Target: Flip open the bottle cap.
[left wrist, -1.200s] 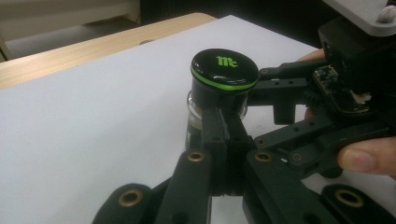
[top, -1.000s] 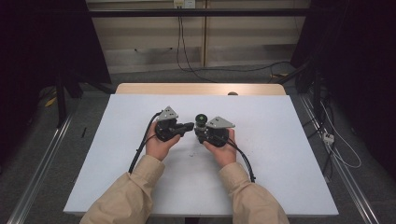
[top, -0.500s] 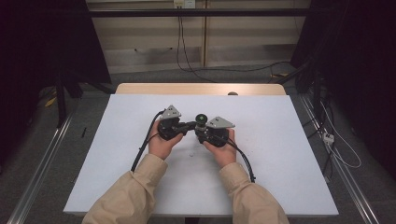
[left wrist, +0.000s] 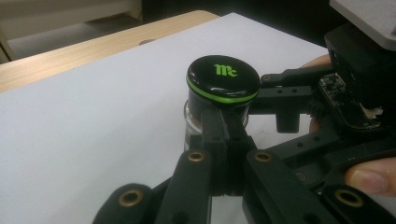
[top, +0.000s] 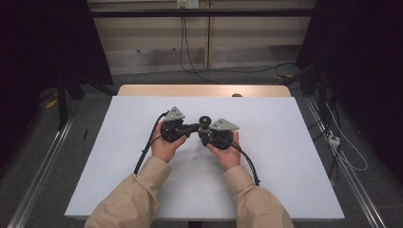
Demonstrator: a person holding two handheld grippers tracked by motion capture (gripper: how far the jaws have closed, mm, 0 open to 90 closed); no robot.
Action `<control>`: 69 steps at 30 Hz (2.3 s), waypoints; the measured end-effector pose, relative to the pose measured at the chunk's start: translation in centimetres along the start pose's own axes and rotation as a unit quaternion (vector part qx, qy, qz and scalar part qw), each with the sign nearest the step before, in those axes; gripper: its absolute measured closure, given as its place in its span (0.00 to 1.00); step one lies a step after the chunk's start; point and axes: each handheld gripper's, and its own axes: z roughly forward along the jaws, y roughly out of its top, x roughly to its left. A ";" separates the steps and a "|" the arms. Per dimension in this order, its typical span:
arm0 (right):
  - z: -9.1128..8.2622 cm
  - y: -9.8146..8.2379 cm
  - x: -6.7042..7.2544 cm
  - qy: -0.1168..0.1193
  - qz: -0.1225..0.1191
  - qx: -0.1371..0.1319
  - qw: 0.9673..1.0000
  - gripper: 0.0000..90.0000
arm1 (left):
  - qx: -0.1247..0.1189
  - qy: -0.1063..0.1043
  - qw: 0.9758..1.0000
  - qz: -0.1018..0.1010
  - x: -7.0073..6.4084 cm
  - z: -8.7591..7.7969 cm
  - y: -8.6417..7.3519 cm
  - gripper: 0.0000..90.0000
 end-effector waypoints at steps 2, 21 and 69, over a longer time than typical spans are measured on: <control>0.0 0.0 0.0 0.000 -0.002 -0.001 1.000 0.59 | 0.001 0.002 1.000 0.002 0.0 0.0 0.0 1.00; 0.0 0.0 0.0 -0.002 -0.001 0.002 1.000 0.59 | 0.003 0.006 1.000 0.002 -0.2 -0.2 0.5 1.00; 0.1 0.0 0.2 -0.002 -0.007 0.005 1.000 0.59 | 0.006 0.023 1.000 0.011 -0.9 -0.2 3.0 1.00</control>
